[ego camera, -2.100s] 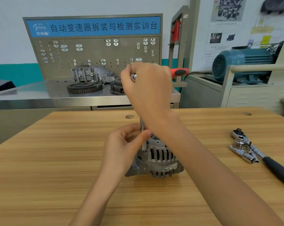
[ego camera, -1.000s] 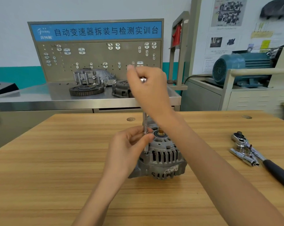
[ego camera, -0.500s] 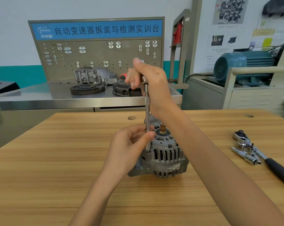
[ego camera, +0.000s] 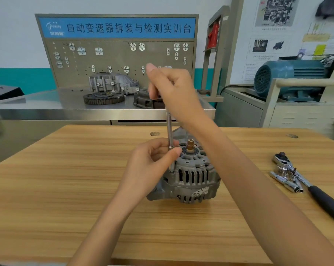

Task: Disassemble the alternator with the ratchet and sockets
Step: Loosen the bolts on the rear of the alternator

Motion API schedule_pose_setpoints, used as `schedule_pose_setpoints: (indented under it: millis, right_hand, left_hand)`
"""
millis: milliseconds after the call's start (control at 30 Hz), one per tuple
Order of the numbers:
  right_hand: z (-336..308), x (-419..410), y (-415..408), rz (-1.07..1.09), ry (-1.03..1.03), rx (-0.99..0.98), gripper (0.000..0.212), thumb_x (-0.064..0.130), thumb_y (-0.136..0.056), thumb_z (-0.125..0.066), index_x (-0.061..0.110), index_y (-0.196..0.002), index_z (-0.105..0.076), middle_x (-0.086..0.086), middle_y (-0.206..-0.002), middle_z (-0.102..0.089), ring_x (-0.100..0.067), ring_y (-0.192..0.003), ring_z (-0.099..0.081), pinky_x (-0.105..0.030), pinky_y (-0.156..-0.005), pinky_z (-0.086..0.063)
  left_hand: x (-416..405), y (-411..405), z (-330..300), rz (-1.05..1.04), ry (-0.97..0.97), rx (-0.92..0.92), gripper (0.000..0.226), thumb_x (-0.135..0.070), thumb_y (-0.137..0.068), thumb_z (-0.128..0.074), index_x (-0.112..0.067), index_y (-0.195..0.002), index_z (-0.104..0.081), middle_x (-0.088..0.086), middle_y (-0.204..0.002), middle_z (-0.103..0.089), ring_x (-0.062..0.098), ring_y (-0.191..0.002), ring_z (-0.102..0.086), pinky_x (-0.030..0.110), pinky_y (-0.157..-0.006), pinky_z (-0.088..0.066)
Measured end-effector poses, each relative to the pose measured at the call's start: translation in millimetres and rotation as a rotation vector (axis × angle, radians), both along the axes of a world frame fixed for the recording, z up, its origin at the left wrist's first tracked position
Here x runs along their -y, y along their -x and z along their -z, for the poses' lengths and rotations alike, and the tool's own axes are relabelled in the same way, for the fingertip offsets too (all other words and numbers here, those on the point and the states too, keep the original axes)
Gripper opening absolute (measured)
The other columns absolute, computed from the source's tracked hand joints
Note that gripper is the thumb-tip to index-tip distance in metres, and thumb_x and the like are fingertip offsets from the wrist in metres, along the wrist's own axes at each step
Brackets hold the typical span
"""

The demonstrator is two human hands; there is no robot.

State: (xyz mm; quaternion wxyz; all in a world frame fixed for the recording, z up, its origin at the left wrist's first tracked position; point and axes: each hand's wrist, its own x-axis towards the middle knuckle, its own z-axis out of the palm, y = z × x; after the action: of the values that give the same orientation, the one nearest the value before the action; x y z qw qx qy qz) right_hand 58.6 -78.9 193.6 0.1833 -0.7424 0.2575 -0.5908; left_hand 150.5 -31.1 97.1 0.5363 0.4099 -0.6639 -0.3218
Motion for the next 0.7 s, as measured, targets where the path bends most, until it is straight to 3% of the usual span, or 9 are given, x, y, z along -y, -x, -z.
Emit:
schedule_pose_setpoints:
  millis: [100, 167, 267, 367, 433, 567, 600, 700]
  right_hand:
    - [-2.0, 1.4, 3.4, -0.236, -0.104, 0.084, 0.051, 0.012, -0.1, -0.04, 0.013, -0.05, -0.051, 0.004, -0.053, -0.051, -0.006, -0.063, -0.054, -0.013, -0.078, -0.046]
    - [-0.6, 0.0, 2.2, -0.208, -0.084, 0.13, 0.051, 0.011, -0.099, -0.041, 0.013, -0.049, -0.05, 0.004, -0.052, -0.05, -0.009, -0.061, -0.052, -0.022, -0.081, -0.048]
    - [5.0, -5.3, -3.0, 0.089, 0.086, 0.121, 0.052, 0.011, -0.098, -0.045, 0.011, -0.046, -0.045, 0.003, -0.045, -0.042, -0.008, -0.051, -0.042, -0.02, -0.067, -0.041]
    - [6.4, -13.7, -7.7, 0.642, 0.289, -0.097, 0.048, 0.021, -0.097, -0.044, 0.021, -0.05, -0.034, 0.009, -0.048, -0.034, -0.013, -0.053, -0.038, -0.03, -0.072, -0.034]
    - [5.7, -17.0, -11.9, 0.798, 0.292, -0.156, 0.045, 0.024, -0.098, -0.041, 0.022, -0.053, -0.034, 0.008, -0.051, -0.036, -0.017, -0.058, -0.041, -0.034, -0.079, -0.034]
    - [2.8, -9.7, -4.5, 0.374, 0.149, 0.014, 0.051, 0.017, -0.098, -0.047, 0.008, -0.047, -0.046, -0.001, -0.045, -0.044, -0.019, -0.051, -0.044, -0.031, -0.064, -0.037]
    - [1.4, -7.9, -0.8, 0.265, 0.104, 0.027, 0.051, 0.016, -0.098, -0.047, 0.006, -0.047, -0.049, 0.003, -0.044, -0.047, -0.013, -0.049, -0.045, -0.027, -0.062, -0.038]
    - [-0.6, -3.1, 6.8, -0.043, -0.015, 0.037, 0.051, 0.013, -0.098, -0.045, 0.014, -0.047, -0.046, 0.011, -0.049, -0.047, -0.006, -0.056, -0.048, -0.015, -0.071, -0.044]
  left_hand:
    - [-2.9, -0.3, -1.4, 0.049, -0.016, 0.002, 0.016, -0.018, -0.088, -0.064, -0.031, -0.097, -0.067, -0.01, -0.087, -0.075, 0.001, -0.087, -0.069, 0.015, -0.077, -0.054]
    - [-3.2, -0.2, -1.6, 0.04, -0.016, 0.007, 0.016, -0.017, -0.087, -0.065, -0.03, -0.094, -0.068, -0.009, -0.087, -0.075, 0.001, -0.087, -0.07, 0.02, -0.079, -0.056]
    - [-1.9, 0.7, -1.0, -0.008, -0.025, -0.001, 0.013, -0.016, -0.085, -0.068, -0.024, -0.094, -0.071, -0.006, -0.084, -0.076, 0.002, -0.085, -0.07, 0.027, -0.081, -0.056]
    - [0.2, 1.9, 0.5, -0.05, -0.009, 0.011, 0.013, -0.02, -0.082, -0.07, -0.024, -0.094, -0.072, -0.01, -0.083, -0.075, -0.002, -0.082, -0.069, 0.022, -0.076, -0.055]
    - [0.6, 2.9, 1.8, -0.078, 0.009, 0.013, 0.011, -0.022, -0.08, -0.071, -0.028, -0.088, -0.071, -0.014, -0.08, -0.074, -0.003, -0.078, -0.069, 0.02, -0.071, -0.055]
    - [2.2, 2.8, 2.8, -0.114, 0.004, 0.005, 0.006, -0.023, -0.078, -0.073, -0.024, -0.084, -0.072, -0.008, -0.076, -0.074, 0.005, -0.076, -0.069, 0.024, -0.071, -0.057]
    - [2.2, 1.3, 2.7, -0.092, -0.007, 0.007, 0.008, -0.024, -0.079, -0.073, -0.024, -0.087, -0.073, -0.008, -0.078, -0.074, 0.005, -0.078, -0.069, 0.023, -0.072, -0.056]
    - [0.1, -2.1, 2.0, 0.002, -0.043, 0.03, 0.036, -0.036, -0.076, -0.07, -0.019, -0.107, -0.071, -0.008, -0.09, -0.075, 0.002, -0.089, -0.069, 0.021, -0.08, -0.054]
